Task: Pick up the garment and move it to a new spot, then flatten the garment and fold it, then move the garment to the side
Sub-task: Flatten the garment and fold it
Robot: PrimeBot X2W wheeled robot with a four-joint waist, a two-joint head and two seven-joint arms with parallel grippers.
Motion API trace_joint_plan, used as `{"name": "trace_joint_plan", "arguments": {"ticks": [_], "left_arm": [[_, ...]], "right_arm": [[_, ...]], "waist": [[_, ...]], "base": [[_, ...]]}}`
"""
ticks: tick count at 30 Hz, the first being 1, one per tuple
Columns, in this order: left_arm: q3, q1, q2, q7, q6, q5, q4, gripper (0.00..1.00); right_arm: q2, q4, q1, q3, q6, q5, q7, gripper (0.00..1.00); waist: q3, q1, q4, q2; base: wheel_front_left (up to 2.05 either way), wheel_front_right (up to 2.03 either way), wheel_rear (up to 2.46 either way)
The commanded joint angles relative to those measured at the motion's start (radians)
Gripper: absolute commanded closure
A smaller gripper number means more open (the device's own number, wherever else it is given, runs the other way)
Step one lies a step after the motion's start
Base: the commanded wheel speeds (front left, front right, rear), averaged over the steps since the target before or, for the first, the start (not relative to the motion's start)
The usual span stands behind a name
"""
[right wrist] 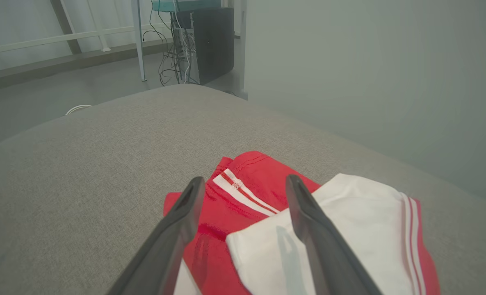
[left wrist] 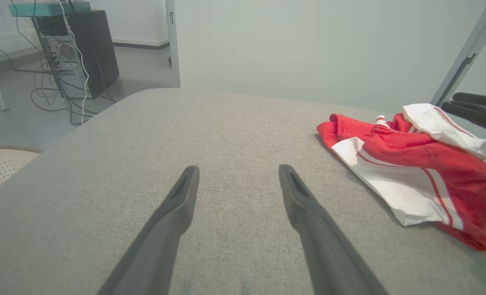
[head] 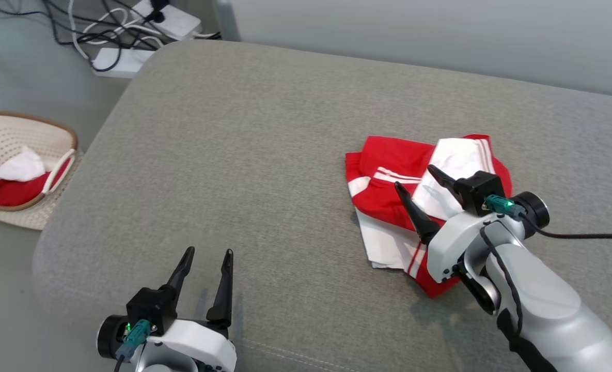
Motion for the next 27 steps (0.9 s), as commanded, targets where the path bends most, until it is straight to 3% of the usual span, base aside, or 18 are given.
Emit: {"name": "trace_joint_plan", "arguments": {"ticks": [1,9,17,18,19,20,27], "left_arm": [[0.021,-0.027,0.006,-0.01,0.013,-0.02,-0.025,0.0],[-0.018,-0.03,0.006,-0.01,0.022,-0.048,-0.031,0.0],[-0.02,-0.034,0.006,-0.01,0.025,-0.062,-0.029,0.0],[-0.022,-0.034,0.006,-0.01,0.025,-0.064,-0.029,0.0],[-0.023,-0.036,0.006,-0.01,0.025,-0.069,-0.029,0.0],[-0.026,-0.039,0.006,-0.01,0.026,-0.076,-0.028,0.0],[-0.026,-0.041,0.005,-0.01,0.028,-0.091,-0.026,0.0]], "right_arm": [[-0.001,0.005,-0.029,0.025,0.004,0.024,0.007,0.0],[-0.054,0.134,-0.111,0.144,0.004,0.102,0.088,0.0],[-0.064,0.25,-0.175,0.24,0.004,0.127,0.19,0.0],[-0.062,0.266,-0.181,0.25,0.004,0.128,0.207,0.14],[-0.059,0.279,-0.187,0.257,0.004,0.131,0.22,0.53],[-0.056,0.292,-0.199,0.274,0.004,0.134,0.227,1.0],[-0.053,0.26,-0.263,0.295,0.004,0.17,0.134,1.0]], "waist": [[0.009,0.0,0.073,0.0],[0.03,0.0,0.167,0.0],[0.045,0.0,0.19,0.0],[0.046,0.0,0.191,0.0],[0.047,0.0,0.192,0.0],[0.047,0.0,0.193,0.0],[0.043,0.0,0.187,0.0]], "base": [[0.0,0.0,0.0],[0.0,0.0,0.0],[0.0,0.0,0.0],[0.0,0.0,0.0],[0.0,0.0,0.0],[0.0,0.0,0.0],[0.0,0.0,0.0]]}}
